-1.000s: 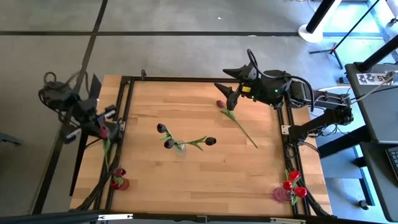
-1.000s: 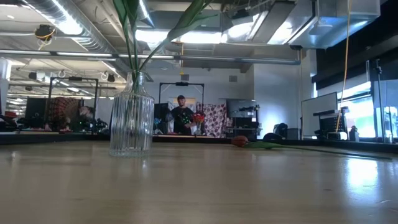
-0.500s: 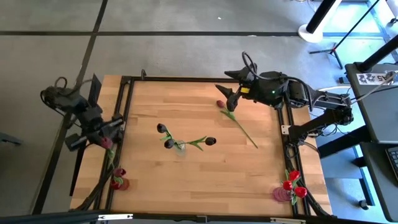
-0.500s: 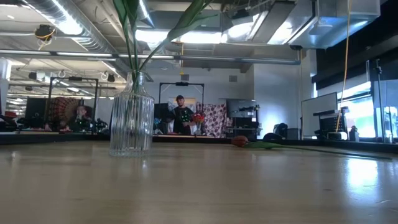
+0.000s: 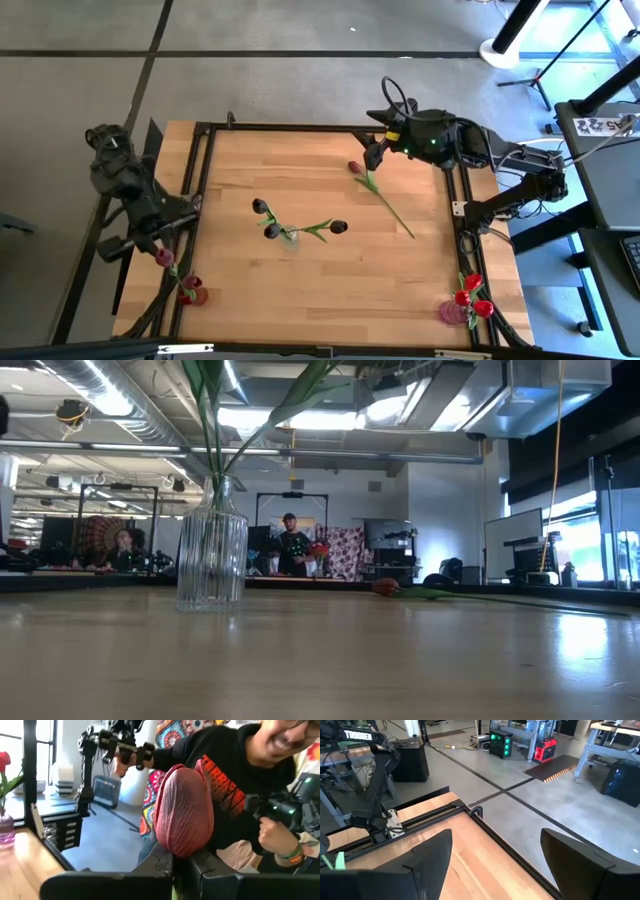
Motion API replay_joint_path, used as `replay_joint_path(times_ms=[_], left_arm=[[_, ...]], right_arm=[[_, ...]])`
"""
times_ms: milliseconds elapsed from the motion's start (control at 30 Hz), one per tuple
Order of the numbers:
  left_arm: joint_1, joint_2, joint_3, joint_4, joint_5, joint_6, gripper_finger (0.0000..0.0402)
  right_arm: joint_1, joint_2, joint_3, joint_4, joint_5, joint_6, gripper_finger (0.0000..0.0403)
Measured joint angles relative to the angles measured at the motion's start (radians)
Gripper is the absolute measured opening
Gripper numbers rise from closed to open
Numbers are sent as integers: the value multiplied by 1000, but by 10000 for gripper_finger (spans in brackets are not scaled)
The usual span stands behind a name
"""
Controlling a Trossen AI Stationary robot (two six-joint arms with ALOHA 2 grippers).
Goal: Sort flowers into vase by color
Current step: Put the pink flower into the red transparent vase
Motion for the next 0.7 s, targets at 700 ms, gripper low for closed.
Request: replay_joint_path(times_ms=[700], left_arm=[[-309, 83, 0, -40, -372, -112, 16]], right_arm=[[-21, 0, 0, 0, -31, 9, 303]])
